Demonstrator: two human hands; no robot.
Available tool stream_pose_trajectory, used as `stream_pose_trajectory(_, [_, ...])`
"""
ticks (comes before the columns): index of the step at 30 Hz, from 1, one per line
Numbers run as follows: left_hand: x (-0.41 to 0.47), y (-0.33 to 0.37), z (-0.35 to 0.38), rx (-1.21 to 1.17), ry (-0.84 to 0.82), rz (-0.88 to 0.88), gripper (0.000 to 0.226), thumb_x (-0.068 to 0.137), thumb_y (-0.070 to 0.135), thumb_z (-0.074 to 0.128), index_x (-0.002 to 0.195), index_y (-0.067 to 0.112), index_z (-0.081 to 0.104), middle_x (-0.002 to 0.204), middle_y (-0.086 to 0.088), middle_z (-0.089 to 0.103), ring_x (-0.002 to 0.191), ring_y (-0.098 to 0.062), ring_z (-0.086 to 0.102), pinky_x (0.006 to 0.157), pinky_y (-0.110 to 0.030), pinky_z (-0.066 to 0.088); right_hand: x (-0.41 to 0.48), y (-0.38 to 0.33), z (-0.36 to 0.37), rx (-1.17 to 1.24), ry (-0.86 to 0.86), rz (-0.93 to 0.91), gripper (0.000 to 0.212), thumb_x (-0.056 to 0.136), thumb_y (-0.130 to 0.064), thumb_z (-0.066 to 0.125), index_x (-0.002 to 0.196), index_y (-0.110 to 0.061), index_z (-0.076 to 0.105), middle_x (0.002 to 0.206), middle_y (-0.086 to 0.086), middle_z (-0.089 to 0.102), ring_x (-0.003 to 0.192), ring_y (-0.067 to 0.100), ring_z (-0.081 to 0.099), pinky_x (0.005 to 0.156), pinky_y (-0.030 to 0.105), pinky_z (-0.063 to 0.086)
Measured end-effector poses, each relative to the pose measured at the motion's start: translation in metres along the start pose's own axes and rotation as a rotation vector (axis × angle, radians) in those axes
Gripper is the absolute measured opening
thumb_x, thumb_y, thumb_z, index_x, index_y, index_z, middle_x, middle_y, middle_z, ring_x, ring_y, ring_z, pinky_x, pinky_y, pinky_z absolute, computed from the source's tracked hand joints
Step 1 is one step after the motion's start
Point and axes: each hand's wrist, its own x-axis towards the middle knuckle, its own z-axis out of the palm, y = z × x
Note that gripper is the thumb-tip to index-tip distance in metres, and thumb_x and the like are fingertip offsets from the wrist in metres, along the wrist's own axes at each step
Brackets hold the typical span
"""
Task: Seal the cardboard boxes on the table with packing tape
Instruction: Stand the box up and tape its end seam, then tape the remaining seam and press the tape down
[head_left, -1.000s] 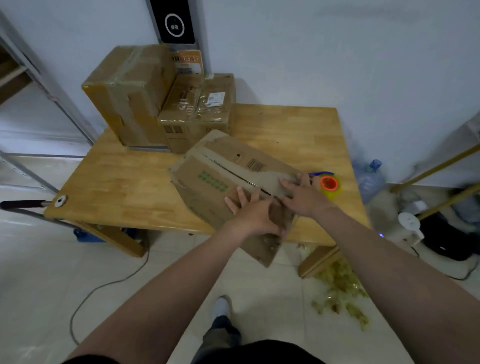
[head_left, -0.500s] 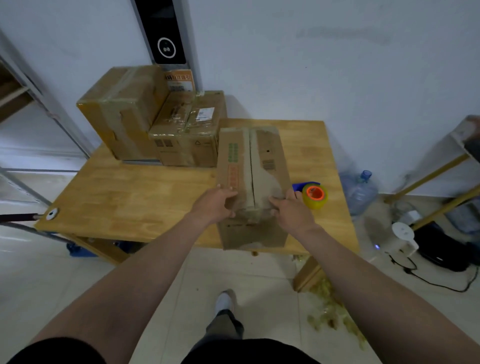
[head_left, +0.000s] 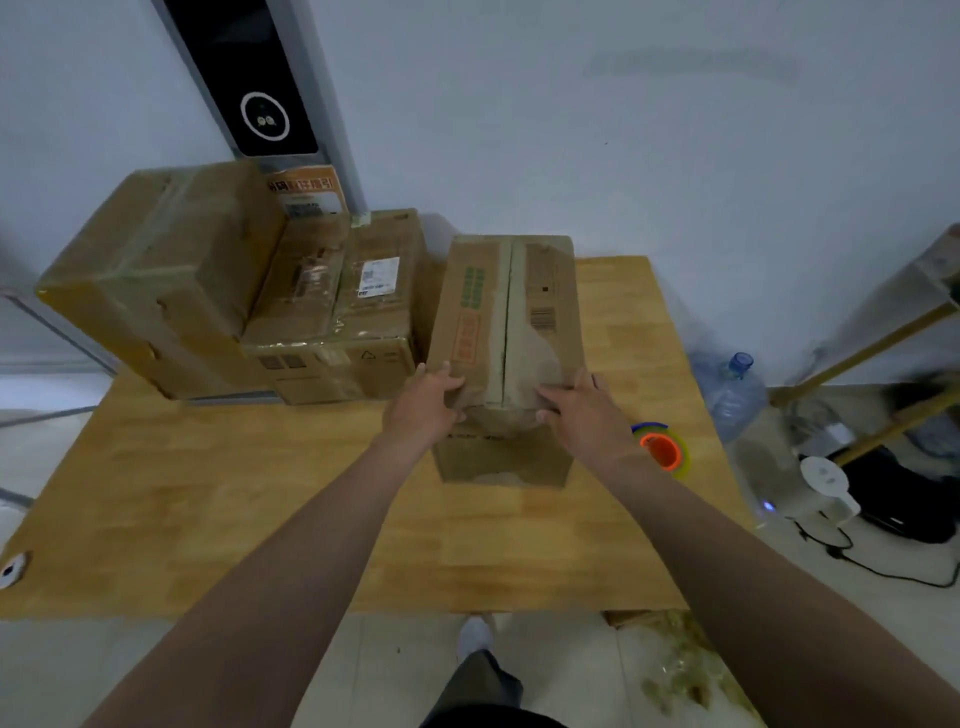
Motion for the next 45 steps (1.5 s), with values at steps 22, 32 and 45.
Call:
stream_pose_trajectory(22, [0.13, 0.126, 0.076, 0.114, 0.272, 0.231, 0.053, 0.098, 0.068, 0.04, 0.138, 0.039, 0.058, 0.162, 0.013, 0.037, 0.157, -0.016, 0.015, 0.12, -0.066, -0.011, 0.078, 0.216, 0.077, 0.083, -0.363, 0.624, 0.064, 0.093, -0.012, 0.044, 0.149, -0.042, 0.042, 0.139, 0.008, 0.038, 0.126, 0.04, 0.046, 0.103, 0.052, 0.044])
stream_pose_trajectory(32, [0.141, 0.125, 0.085, 0.093, 0.345, 0.221, 0.057, 0.097, 0.072, 0.039, 0.136, 0.038, 0.062, 0.159, 0.018, 0.041, 0.154, -0.011, 0.024, 0.123, -0.059, -0.004, 0.074, 0.243, 0.104, 0.148, -0.3, 0.534, 0.042, 0.092, -0.015, 0.052, 0.126, -0.038, 0.057, 0.125, 0.009, 0.054, 0.108, 0.04, 0.061, 0.088, 0.045, 0.052])
stream_pose_trajectory(45, [0.104, 0.174, 0.013, -0.299, 0.15, 0.126, 0.039, 0.099, 0.007, 0.054, 0.121, 0.034, 0.07, 0.128, 0.012, 0.064, 0.121, -0.01, 0.057, 0.107, -0.035, 0.046, 0.096, 0.154, -0.107, 0.716, 0.497, 0.395, 0.067, 0.072, 0.01, 0.05, 0.129, -0.023, 0.038, 0.093, 0.005, 0.053, 0.078, 0.028, 0.057, 0.062, 0.033, 0.041])
